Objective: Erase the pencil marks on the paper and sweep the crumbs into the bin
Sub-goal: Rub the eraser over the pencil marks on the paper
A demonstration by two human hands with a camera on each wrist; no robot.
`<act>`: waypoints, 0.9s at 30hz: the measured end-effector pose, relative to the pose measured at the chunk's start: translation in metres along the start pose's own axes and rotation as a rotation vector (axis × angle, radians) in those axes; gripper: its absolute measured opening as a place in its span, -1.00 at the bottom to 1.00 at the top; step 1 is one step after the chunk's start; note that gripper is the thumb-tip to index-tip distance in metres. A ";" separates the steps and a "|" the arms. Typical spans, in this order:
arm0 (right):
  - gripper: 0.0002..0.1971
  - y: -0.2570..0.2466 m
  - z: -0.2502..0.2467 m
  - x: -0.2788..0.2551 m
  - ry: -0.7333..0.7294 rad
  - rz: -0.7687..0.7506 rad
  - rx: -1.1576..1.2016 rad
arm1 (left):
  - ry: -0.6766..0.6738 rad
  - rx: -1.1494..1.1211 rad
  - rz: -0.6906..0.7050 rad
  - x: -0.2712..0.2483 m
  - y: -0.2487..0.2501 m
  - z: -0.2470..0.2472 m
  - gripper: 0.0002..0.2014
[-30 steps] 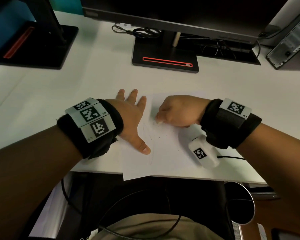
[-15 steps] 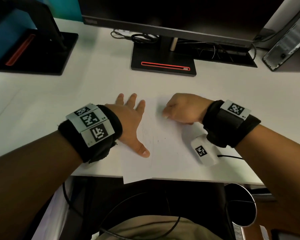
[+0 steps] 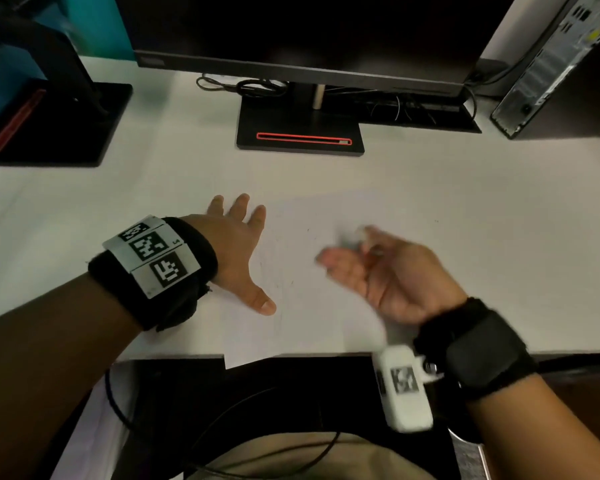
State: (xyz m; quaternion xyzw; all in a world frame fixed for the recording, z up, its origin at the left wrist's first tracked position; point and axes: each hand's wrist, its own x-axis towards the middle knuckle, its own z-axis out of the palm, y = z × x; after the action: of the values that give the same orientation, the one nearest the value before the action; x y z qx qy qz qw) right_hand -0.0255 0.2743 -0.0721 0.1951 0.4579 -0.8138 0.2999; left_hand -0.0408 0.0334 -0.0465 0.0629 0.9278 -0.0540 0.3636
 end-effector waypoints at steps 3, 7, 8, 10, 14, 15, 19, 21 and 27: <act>-0.61 -0.025 -0.015 0.003 0.193 -0.323 0.153 | -0.004 -0.002 0.006 0.001 0.000 0.001 0.58; -0.65 0.017 0.015 -0.021 -0.039 -0.079 -0.030 | -0.007 0.000 0.007 0.002 0.000 0.001 0.57; -0.65 0.031 0.024 -0.024 -0.108 0.041 -0.114 | -0.012 0.001 0.007 0.002 0.001 0.000 0.56; -0.57 0.046 0.029 -0.019 -0.188 0.219 -0.208 | -0.023 0.006 0.010 0.003 0.003 -0.001 0.55; -0.63 0.008 0.009 0.014 -0.015 0.032 0.081 | -0.054 -0.010 0.010 -0.001 0.001 -0.001 0.59; -0.64 -0.006 -0.001 0.021 0.064 -0.075 0.139 | -0.059 -0.009 0.008 -0.001 0.001 0.000 0.60; -0.67 -0.040 -0.025 0.011 0.273 -0.358 0.243 | -0.056 -0.004 0.015 -0.002 0.002 -0.002 0.61; -0.65 -0.031 -0.009 -0.002 0.173 -0.314 0.240 | -0.050 -0.001 0.015 -0.001 0.001 -0.002 0.62; -0.56 0.038 0.031 -0.003 -0.160 0.253 -0.152 | -0.057 0.033 0.025 0.000 -0.001 0.000 0.64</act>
State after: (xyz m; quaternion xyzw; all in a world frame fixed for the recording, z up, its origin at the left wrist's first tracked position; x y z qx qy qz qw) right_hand 0.0005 0.2333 -0.0783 0.1626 0.4646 -0.7457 0.4491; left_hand -0.0411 0.0319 -0.0468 0.0788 0.9152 -0.0666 0.3896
